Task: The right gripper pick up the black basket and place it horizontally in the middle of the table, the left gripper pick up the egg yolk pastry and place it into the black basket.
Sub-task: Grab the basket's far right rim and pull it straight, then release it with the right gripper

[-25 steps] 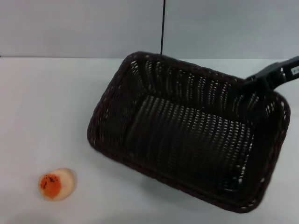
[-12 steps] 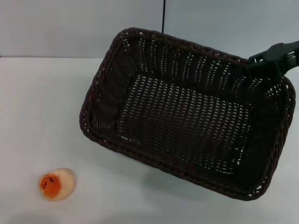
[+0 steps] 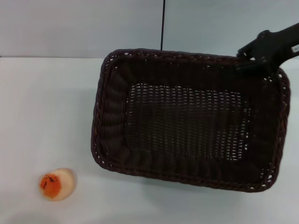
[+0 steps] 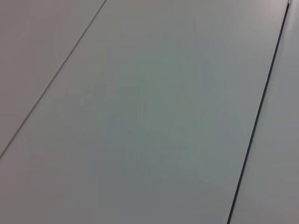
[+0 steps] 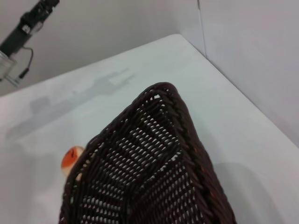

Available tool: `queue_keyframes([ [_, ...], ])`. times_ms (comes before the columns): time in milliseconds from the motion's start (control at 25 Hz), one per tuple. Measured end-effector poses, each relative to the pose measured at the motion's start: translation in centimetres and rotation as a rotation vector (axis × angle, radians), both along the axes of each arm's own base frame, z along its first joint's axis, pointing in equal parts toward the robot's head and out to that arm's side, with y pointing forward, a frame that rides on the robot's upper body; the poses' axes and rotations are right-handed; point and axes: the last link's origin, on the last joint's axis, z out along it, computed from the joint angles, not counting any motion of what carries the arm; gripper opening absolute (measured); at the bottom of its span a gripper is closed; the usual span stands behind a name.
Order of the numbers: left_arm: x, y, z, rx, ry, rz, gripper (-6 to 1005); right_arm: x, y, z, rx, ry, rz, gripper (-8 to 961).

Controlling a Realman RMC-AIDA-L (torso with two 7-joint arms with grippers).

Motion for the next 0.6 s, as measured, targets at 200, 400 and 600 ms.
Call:
queue_keyframes([
  [200, 0.0, 0.0, -0.1, -0.002, -0.003, 0.001, 514, -0.6, 0.1, -3.3, -0.019, -0.071, 0.063, 188],
  [400, 0.0, -0.1, -0.3, -0.002, -0.017, -0.001, 513, -1.1, 0.0, -4.6, -0.032, -0.084, 0.099, 187],
  [600, 0.1, -0.1, -0.4, -0.010, -0.018, -0.004, 513, -1.0, -0.1, -4.6, -0.031, -0.081, 0.121, 184],
])
